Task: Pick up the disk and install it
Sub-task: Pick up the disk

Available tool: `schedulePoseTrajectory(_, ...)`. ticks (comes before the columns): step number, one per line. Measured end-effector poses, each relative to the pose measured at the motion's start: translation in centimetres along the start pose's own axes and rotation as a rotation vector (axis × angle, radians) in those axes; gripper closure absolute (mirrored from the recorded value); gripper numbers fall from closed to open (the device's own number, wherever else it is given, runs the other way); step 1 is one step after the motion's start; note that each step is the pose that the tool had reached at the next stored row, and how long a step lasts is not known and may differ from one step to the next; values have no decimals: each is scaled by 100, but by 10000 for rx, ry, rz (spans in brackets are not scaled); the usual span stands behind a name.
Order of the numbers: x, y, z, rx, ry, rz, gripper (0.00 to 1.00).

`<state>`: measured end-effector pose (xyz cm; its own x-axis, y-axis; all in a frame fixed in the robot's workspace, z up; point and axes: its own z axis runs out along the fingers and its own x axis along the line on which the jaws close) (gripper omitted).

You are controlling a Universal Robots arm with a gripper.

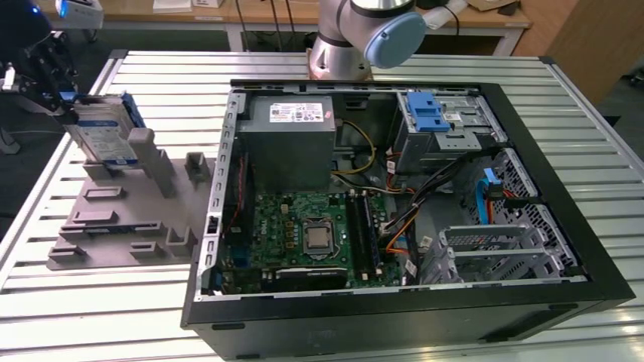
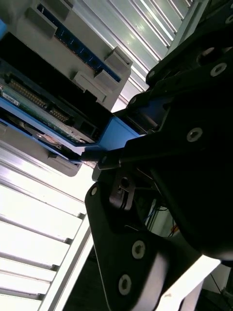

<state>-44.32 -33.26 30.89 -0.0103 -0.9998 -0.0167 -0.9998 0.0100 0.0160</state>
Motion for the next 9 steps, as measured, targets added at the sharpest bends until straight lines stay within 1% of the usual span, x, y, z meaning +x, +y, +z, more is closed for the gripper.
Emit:
schedulePoseTrajectory(2, 0, 0, -16, 1, 0, 0, 64)
schedulePoseTrajectory(9, 0, 1, -29, -2, 1, 0, 64)
